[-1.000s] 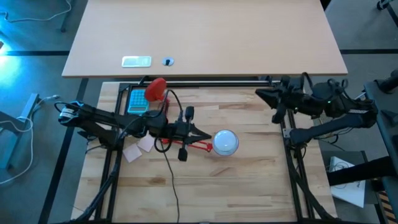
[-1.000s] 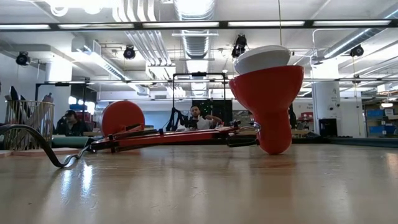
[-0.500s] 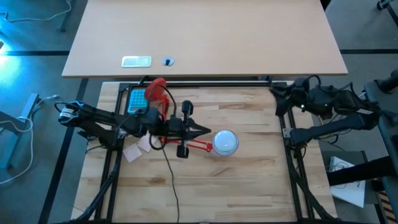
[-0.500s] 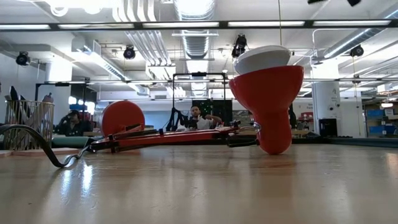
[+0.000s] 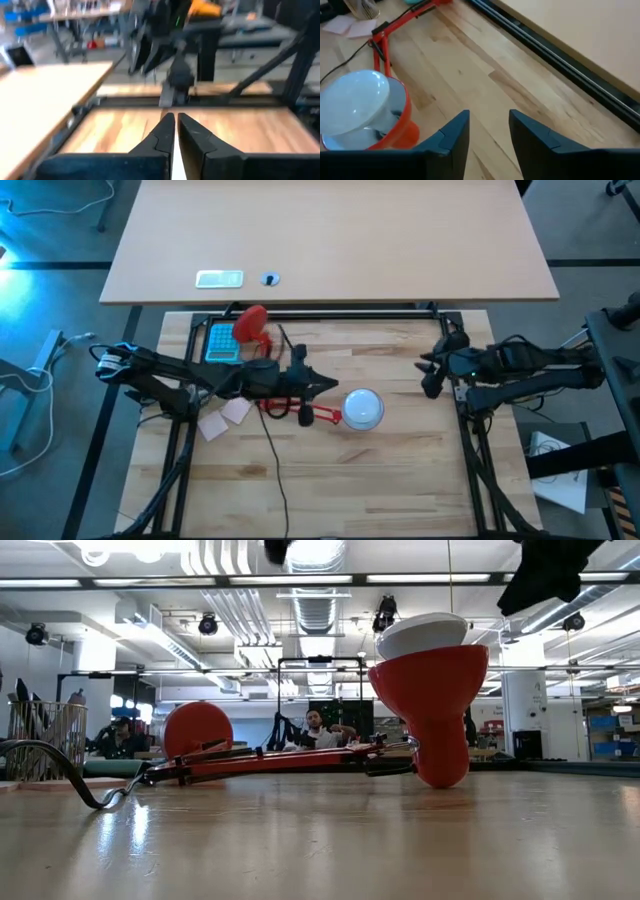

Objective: Screw lightbulb
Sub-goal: Remove the light bulb from the lamp

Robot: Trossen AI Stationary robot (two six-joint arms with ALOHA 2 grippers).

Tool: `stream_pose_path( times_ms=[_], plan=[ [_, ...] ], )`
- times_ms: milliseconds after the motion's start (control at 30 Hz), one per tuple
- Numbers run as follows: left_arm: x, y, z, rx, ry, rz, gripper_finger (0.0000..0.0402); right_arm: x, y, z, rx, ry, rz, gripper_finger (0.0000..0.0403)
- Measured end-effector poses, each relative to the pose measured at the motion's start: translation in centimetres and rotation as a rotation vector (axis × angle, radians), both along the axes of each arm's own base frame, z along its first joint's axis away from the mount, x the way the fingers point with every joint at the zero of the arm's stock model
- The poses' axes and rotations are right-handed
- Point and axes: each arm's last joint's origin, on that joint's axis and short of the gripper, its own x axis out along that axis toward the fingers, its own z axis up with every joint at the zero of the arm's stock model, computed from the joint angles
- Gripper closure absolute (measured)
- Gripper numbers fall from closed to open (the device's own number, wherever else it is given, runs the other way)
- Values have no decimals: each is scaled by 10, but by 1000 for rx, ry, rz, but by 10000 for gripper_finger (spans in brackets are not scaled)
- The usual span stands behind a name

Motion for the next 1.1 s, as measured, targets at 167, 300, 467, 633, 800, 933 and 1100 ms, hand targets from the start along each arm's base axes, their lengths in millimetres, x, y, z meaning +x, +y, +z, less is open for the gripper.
stream_pose_path(
  times_ms=[167,300,467,633,800,933,1100],
  plan=[
    [1,-5,-22,-101,41,31,368,12,0,-5,-4,50,-5,260],
    [6,-11,-37,-147,87,49,359,26,3,-9,49,46,37,271],
    [7,-28,-51,-144,168,9,356,54,10,-25,111,44,127,304],
    [-3,-47,-64,-177,278,45,356,65,20,-35,98,104,146,344],
    [-7,-67,-70,-199,290,15,356,69,28,-36,108,107,204,385],
    [-2,-69,-80,-175,306,48,356,69,28,-36,105,98,195,400],
    [8,-71,-96,-106,325,64,356,68,25,-35,134,74,150,402]
  ],
)
